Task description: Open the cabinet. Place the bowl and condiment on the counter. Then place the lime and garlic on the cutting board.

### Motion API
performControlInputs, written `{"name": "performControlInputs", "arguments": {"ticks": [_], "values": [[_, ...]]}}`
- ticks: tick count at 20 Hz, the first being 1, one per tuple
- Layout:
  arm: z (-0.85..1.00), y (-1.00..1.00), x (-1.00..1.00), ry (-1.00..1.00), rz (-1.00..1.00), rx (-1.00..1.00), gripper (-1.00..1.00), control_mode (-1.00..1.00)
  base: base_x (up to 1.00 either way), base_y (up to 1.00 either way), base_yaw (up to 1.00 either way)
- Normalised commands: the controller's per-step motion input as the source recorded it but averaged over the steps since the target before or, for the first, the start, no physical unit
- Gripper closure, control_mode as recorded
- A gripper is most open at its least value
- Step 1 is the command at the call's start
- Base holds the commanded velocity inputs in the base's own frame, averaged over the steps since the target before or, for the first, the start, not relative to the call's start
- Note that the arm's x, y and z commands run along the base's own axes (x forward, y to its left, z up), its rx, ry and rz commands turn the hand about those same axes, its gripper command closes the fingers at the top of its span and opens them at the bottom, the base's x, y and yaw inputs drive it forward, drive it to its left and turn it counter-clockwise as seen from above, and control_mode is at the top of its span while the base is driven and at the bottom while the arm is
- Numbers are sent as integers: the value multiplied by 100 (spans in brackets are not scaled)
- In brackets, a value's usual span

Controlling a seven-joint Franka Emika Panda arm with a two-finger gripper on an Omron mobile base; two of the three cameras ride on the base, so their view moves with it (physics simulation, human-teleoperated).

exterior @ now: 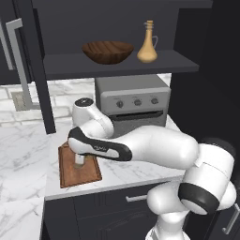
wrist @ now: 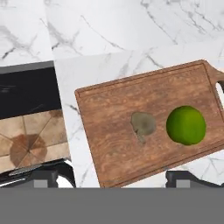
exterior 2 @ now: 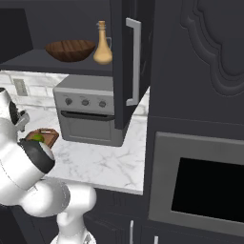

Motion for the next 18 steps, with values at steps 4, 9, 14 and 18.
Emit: {"name": "performControlInputs", "arguments": {"ticks": [4,9,14,18], "values": [[87,-54,-27,-18,13,-7,-100,-100,0,0,0],[96,-63,-11,-21,16,-13,-100,-100,0,0,0],[100,-55,-4,-19,16,-15,-100,-100,0,0,0],[100,-28,0,-19,10,-18,-100,-100,0,0,0]]}}
